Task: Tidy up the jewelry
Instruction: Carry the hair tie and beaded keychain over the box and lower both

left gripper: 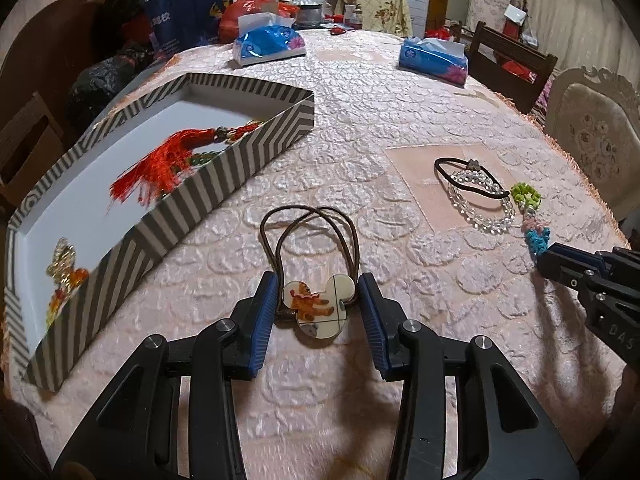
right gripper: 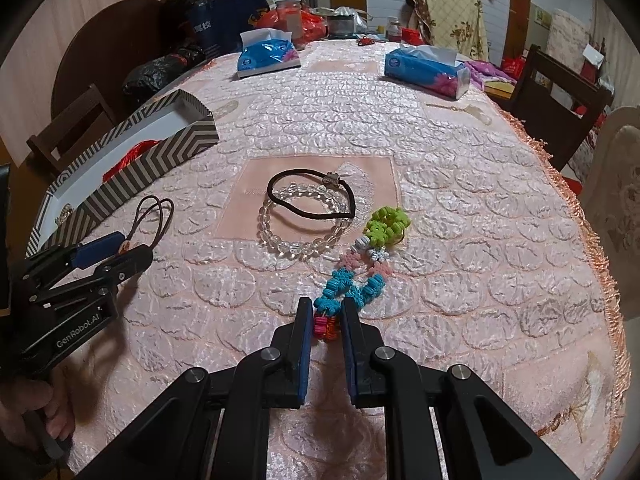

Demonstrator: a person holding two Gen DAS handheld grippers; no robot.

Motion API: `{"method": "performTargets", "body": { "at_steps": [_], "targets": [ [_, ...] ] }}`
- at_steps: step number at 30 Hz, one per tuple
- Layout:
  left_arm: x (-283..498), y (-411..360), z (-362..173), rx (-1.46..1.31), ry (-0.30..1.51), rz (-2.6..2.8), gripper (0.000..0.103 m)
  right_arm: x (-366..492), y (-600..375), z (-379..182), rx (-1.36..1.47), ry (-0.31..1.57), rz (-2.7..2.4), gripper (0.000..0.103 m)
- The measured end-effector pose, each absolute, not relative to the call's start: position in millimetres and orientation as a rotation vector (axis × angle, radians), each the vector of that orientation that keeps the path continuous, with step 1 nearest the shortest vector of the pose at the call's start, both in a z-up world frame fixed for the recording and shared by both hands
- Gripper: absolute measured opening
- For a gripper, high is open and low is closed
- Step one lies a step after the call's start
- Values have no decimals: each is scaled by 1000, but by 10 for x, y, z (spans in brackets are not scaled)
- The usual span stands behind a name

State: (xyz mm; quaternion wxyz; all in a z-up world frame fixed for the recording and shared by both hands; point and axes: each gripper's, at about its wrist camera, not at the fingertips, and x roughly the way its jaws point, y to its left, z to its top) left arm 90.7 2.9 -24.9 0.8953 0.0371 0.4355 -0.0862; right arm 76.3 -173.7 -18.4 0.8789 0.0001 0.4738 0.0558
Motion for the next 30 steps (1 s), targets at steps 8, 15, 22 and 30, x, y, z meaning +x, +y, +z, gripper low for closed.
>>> {"method": "performTargets", "body": {
  "at_steps": [8,15,22,30],
  "targets": [
    [699,38,53,84,868,-119,40,613,-1625,-8,-16,933,131,12],
    [601,182,251,75,827,-98,40,536,-1424,241,-38,872,150,12],
    [635,400,370,37,807,-75,40,649,-1201,403,-72,850,163,12],
    [781,774,617,-6,765,-25,40,876,-885,619,-109,807,214,12]
  ]
}}
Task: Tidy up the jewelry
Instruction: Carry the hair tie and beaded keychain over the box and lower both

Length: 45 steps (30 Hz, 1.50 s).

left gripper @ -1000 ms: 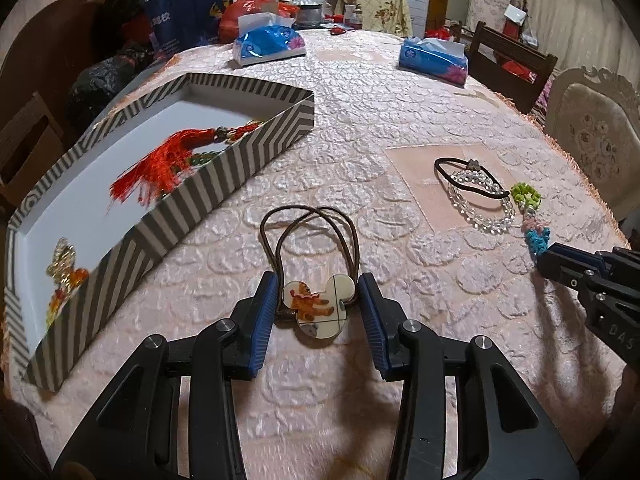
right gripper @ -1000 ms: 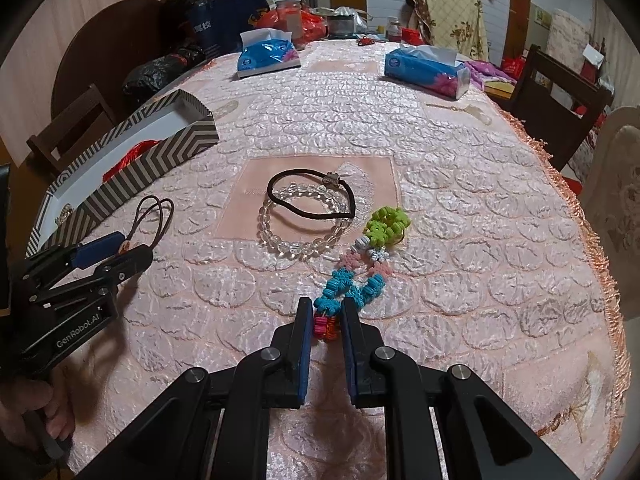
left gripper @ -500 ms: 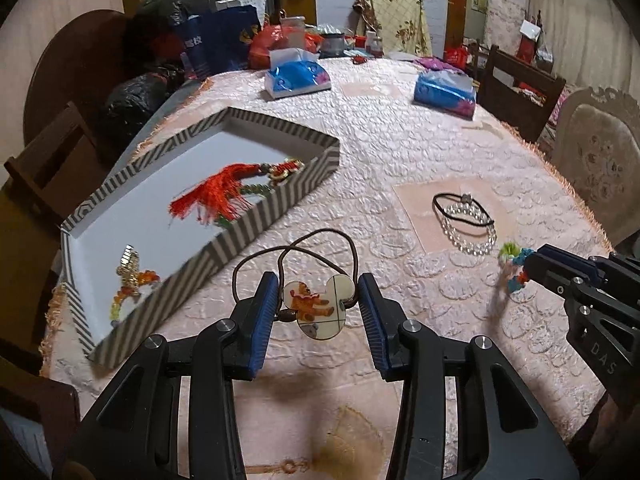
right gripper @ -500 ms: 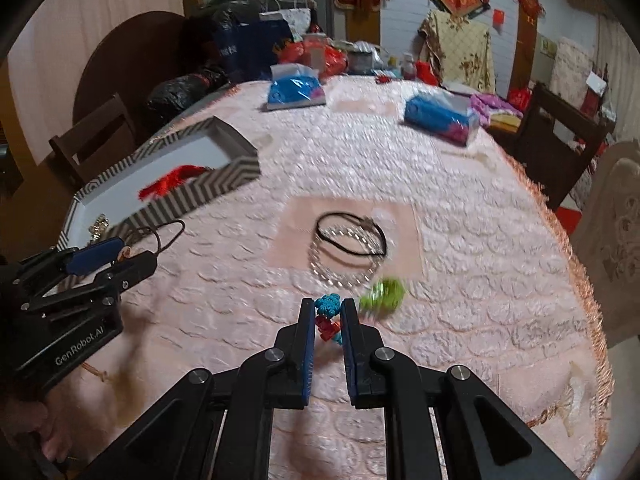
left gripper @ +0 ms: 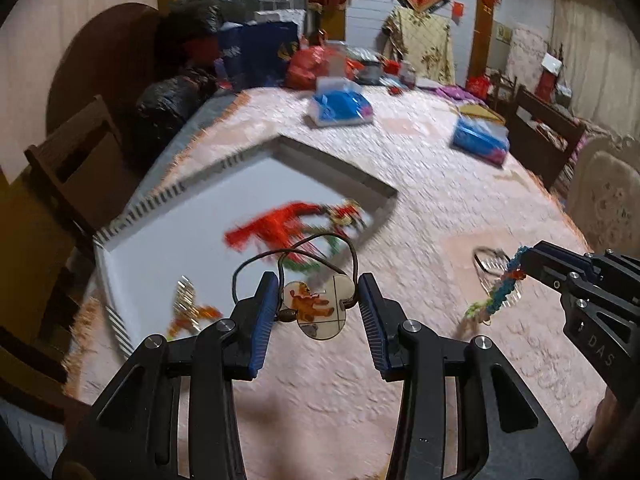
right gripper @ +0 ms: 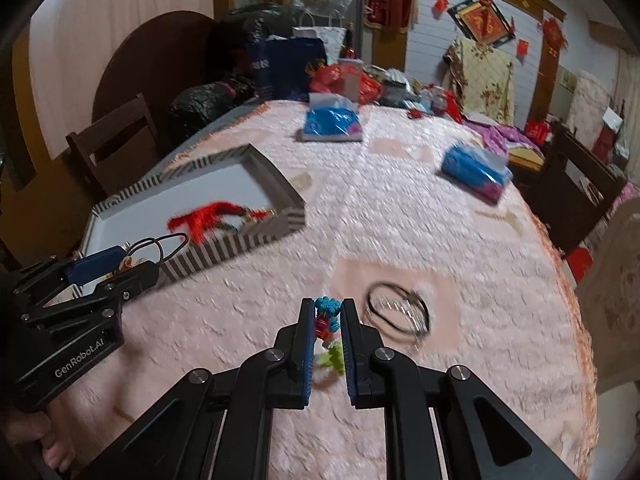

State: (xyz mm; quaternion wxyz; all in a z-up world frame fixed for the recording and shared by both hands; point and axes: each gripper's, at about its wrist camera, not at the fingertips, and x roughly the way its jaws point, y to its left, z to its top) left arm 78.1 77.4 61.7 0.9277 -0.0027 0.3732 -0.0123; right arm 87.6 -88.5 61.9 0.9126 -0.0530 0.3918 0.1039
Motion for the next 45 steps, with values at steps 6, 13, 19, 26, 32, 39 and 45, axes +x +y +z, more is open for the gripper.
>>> {"method": "performTargets", "body": {
  "at_steps": [6,13,19,26,32,39,45],
  "targets": [
    [964,1143,816,-11,723,48,40,1170,-674,816,-95,774,265,12],
    [1156,1573,761,-48,735,137,40,1553,-377,1050,-44,738,341,12],
    [1209,1856,442,-91,789,197,40,1771,-92,1140,5,733,467,12],
    [1187,1834,4,-101,863,203,40,2002,145,765,83,821,560,12],
    [1107,1851,-154,-98,874,220,41,2125,260,338,88,892,560,12],
    [1025,1856,-217,-87,865,232,46,2191,208,-13,108,955,531,39],
    [976,1835,-223,-42,860,238,49,2109,181,-44,73,927,559,40]
  ]
}}
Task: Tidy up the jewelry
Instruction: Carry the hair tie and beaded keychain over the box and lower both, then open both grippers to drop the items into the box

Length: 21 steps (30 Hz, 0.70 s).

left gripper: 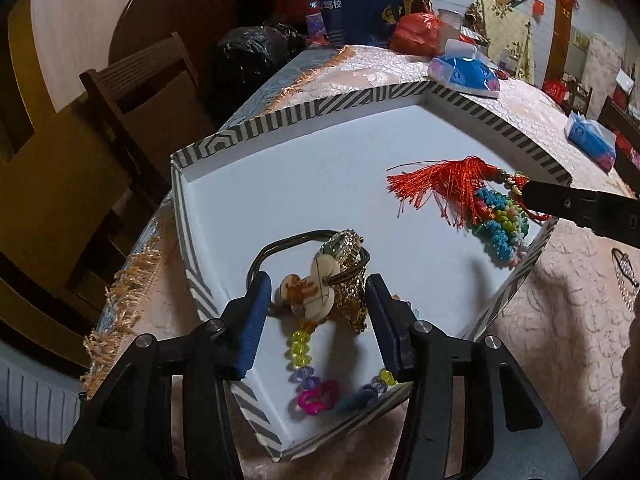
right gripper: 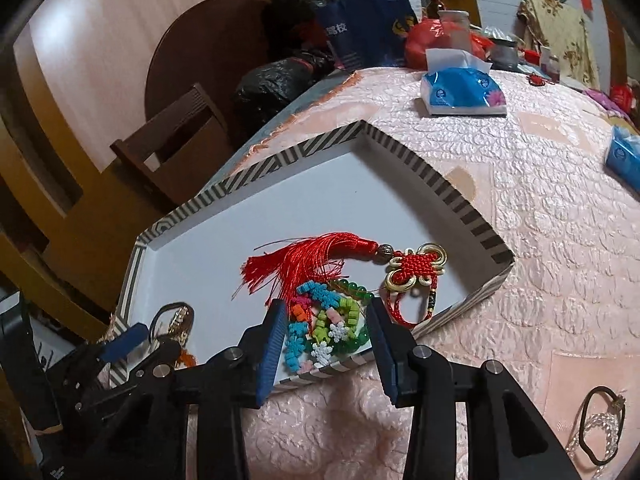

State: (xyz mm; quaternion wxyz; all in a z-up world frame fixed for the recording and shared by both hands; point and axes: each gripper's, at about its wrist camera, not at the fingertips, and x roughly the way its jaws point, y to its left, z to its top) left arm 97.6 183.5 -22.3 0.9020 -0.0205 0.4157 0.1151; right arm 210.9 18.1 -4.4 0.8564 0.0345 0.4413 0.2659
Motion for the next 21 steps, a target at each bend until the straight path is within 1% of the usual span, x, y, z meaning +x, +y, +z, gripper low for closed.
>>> {"method": "performTargets", "body": {
  "at_steps": [8,11,13,16,21],
  "targets": [
    [814,1786,-211,-40,865,243,51,1892,73,-22,50,981,583,40],
    [844,1781,-178,-57,883,238,51,1809,-15,-14,69,968,613,40],
    [837,1760,-93,-60,863,238,51,1749,-126,33,68,939,586,40],
    [807,1668,49,-50,824,225,53,1680,-354,102,60,933,526,40],
    [737,1297,254,-39,760,122,58,1473,-1048,124,30,939,402,40]
  ]
}}
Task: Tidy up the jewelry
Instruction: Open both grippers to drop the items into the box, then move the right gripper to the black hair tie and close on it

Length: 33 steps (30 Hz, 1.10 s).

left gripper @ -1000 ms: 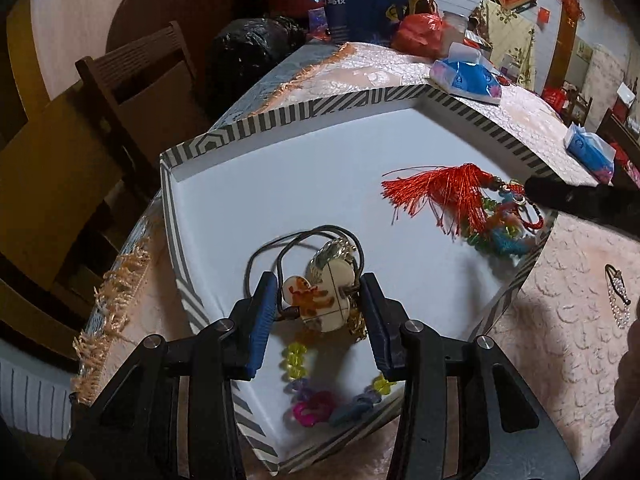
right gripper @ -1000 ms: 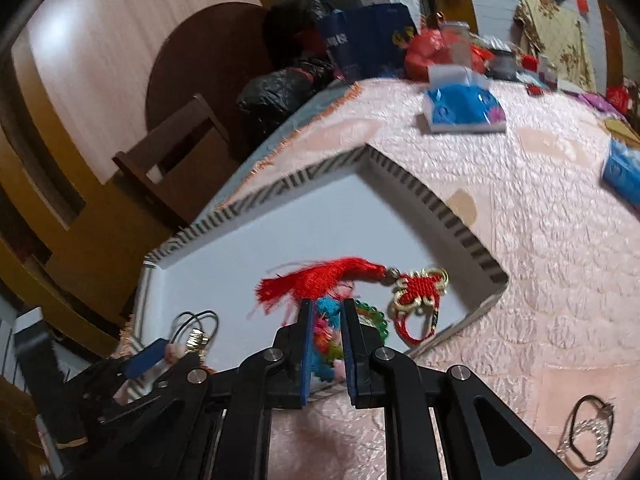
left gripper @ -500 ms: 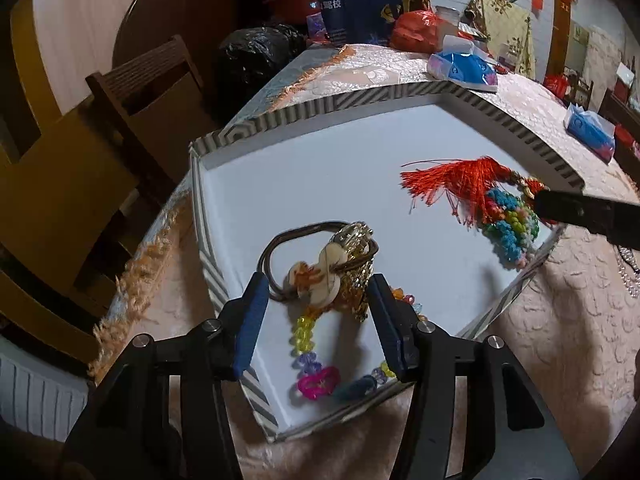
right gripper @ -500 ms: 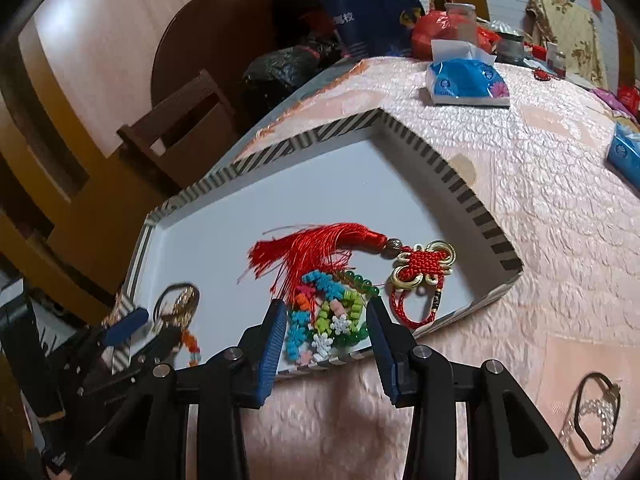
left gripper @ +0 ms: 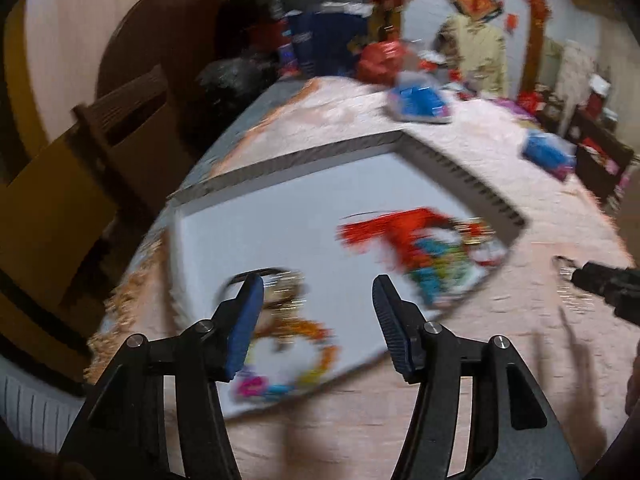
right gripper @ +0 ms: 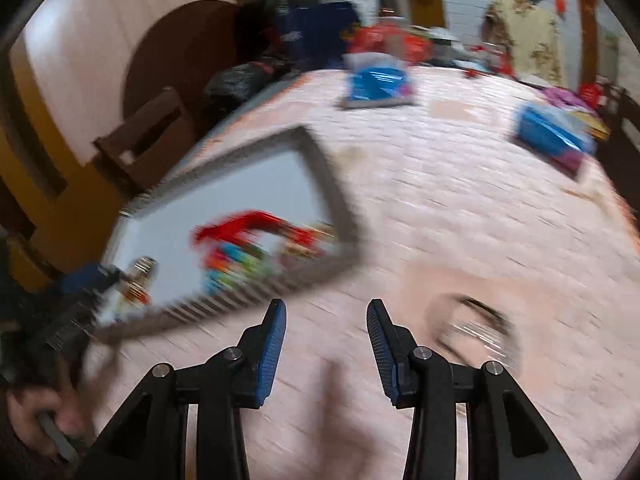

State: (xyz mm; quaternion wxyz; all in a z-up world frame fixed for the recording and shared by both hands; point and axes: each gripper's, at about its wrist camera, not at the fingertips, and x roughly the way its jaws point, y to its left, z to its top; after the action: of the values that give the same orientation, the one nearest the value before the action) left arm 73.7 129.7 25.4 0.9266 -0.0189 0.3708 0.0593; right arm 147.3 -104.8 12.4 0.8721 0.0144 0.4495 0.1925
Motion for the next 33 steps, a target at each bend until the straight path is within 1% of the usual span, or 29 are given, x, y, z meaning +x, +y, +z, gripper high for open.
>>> {"method": "performTargets", "body": {
  "at_steps": [5,10,13,17,20,22,24,27,29,33],
  "targets": [
    [763,642,190,15,784,-34,60,1302,-1842,-62,-43,1006,218,40],
    [833,58,-15,66,833,-167,60,1325,-2213,-237,-14,1092,105,40],
    [838,-107,-113,92,852,-185,60,1318,-2196,-215,28,1061,149,40],
    [857,-116,-312,96,905,-185,60,1311,-2113,-146,59,999,231,40],
    [865,-59,-292,61,910,-182,62,1337,-2015,-51,72,938,291,40],
    [849,-70,-283,58,909,-177,63,1464,-1960,-80,83,922,294,38],
    [849,-87,-282,63,909,-172,64,1631,-2013,-150,125,935,298,27],
    [860,-91,-296,61,910,-170,65,1771,-2028,-249,137,951,309,20],
    [857,-91,-295,60,910,-171,65,1796,-1969,-271,102,946,330,18],
    [858,-93,-297,61,910,-171,65,1844,-1882,-280,37,914,337,18]
  ]
}}
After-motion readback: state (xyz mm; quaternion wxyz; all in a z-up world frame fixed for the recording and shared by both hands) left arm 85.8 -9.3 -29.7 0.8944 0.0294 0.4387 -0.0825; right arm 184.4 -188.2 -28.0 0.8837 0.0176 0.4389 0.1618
